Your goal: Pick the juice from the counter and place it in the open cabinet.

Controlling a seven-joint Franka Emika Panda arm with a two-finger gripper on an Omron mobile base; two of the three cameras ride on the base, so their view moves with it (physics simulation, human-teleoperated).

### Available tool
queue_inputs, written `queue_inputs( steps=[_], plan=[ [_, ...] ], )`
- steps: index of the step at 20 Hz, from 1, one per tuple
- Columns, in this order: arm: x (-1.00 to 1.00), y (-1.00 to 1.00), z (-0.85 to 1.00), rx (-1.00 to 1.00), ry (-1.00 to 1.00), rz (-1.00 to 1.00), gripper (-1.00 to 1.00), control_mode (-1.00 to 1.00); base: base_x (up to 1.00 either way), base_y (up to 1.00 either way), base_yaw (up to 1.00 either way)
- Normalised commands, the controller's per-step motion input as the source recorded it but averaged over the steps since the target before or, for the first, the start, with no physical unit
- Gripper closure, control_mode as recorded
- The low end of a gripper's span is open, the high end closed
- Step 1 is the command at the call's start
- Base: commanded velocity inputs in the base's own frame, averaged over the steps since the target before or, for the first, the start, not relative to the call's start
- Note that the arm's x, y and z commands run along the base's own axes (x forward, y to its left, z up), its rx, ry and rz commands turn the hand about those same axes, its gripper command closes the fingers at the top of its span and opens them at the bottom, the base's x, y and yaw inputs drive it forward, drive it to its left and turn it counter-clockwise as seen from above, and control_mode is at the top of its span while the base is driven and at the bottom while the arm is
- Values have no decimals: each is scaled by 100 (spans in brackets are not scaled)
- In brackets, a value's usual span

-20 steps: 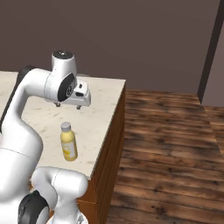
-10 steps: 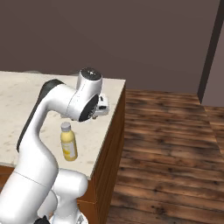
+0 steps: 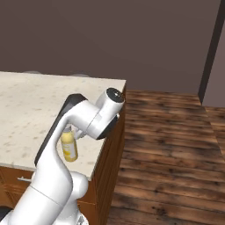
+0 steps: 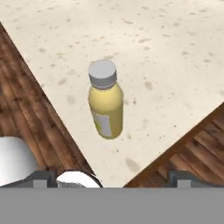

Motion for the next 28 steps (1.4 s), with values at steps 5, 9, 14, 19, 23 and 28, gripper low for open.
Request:
queue_inputs(
  steps=[5,9,14,19,23,28],
  plan=[
    [0,0,-14,0,-8,52,-100,-100,0,0,0],
    [-3,0,-19,2,0,46,-100,-100,0,0,0],
    [1,0,-4,0,-2,29,-100,-100,0,0,0],
    [30,0,-5,0,-5,10,-100,-100,0,0,0],
    [26,0,-3,0,-3,0,-100,-100,0,0,0],
    [7,0,-9,0,0,-3,-100,-100,0,0,0]
  ],
)
